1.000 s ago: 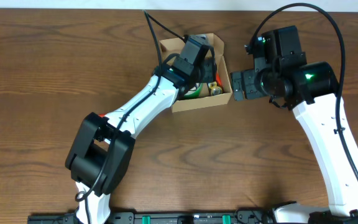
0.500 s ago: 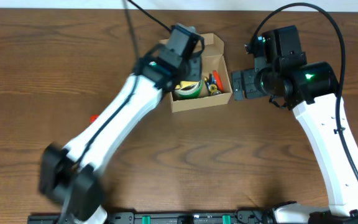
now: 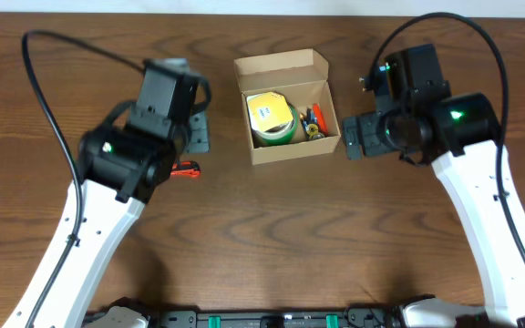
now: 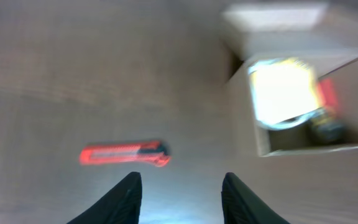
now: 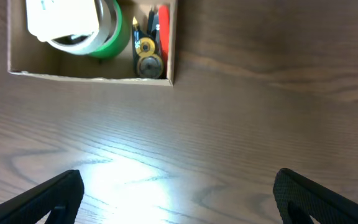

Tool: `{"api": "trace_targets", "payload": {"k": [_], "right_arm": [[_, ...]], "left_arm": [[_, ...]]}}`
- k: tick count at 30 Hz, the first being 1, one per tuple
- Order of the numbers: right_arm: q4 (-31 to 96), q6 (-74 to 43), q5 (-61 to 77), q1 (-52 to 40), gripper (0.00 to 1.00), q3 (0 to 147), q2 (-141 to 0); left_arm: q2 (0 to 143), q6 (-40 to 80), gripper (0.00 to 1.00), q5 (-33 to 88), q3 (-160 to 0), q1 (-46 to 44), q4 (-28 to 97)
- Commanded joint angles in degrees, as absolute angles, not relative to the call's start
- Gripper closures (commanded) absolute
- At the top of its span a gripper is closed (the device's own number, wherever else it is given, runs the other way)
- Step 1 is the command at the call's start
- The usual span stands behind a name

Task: Pack container
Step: 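Move the left gripper to the red box cutter and grasp it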

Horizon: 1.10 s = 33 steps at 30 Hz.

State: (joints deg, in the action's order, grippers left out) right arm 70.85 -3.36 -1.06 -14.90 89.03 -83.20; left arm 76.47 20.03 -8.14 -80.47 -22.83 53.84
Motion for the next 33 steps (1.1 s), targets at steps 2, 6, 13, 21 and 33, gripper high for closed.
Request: {"api": "trace_targets", "payload": {"k": [2, 6, 13, 21, 33], "right_arm": [[70.74, -2.48, -1.50, -14.68, 0.01, 89.12, -74.08], [71.26, -2.48, -1.52, -14.66, 0.01, 89.12, -69.87], [71.42, -2.50, -1.48, -14.66, 0.01, 89.12, -68.58], [71.40, -2.50, -1.48, -14.66, 0.01, 89.12, -68.64], [71.42, -2.50, -1.48, -14.66, 0.01, 89.12, -68.64]], "left_arm": [[75.22, 21.61, 0.53, -6.76, -68.45, -19.79, 49.71], [75.59, 22.52, 0.46, -5.98, -62.11, -19.09, 45.76], [76.49, 23.44, 0.28, -6.79, -60.27, -19.09, 45.32], [78.35, 59.96, 0.11, -7.14, -60.23, -18.55, 44.91], [78.85, 63.46, 0.05, -12.84, -60.23, -18.31, 38.72]]}}
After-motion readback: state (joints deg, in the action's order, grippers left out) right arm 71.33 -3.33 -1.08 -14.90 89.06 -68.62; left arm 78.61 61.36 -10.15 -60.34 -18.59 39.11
